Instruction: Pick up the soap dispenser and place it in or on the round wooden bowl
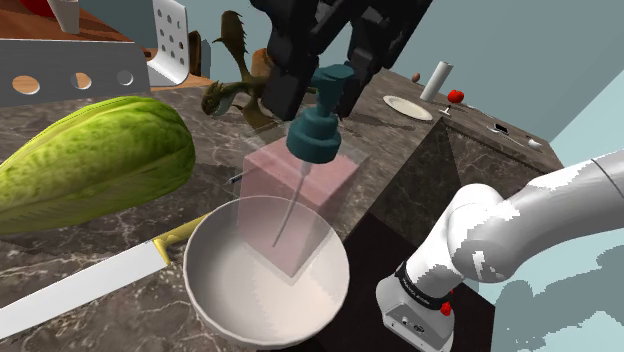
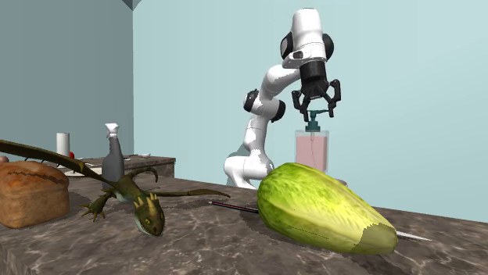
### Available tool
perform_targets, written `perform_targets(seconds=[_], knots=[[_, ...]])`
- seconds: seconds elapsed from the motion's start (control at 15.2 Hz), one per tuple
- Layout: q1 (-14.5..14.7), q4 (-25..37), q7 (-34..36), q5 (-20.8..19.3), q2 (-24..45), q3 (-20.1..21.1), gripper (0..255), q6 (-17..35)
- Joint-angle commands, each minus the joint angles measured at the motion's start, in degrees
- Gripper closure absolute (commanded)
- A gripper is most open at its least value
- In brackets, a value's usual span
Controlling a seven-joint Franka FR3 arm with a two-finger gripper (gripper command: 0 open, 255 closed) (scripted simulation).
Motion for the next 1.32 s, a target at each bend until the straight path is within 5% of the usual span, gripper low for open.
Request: perform_targets(seconds=[0.0, 0.73, 0.79, 1.12, 1.25], knots=[[0.3, -2.3, -0.5, 0.4, -0.9, -0.2, 255, 1.4], [0.7, -5.5, -1.1, 1.0, -2.1, -0.1, 255, 3.5], [0.7, -5.5, -1.1, 1.0, -2.1, -0.1, 0, 3.5], [0.7, -5.5, -1.1, 1.0, -2.1, -0.1, 0, 3.5], [0.3, -0.8, -0.5, 0.3, -0.9, -0.7, 0, -0.1]])
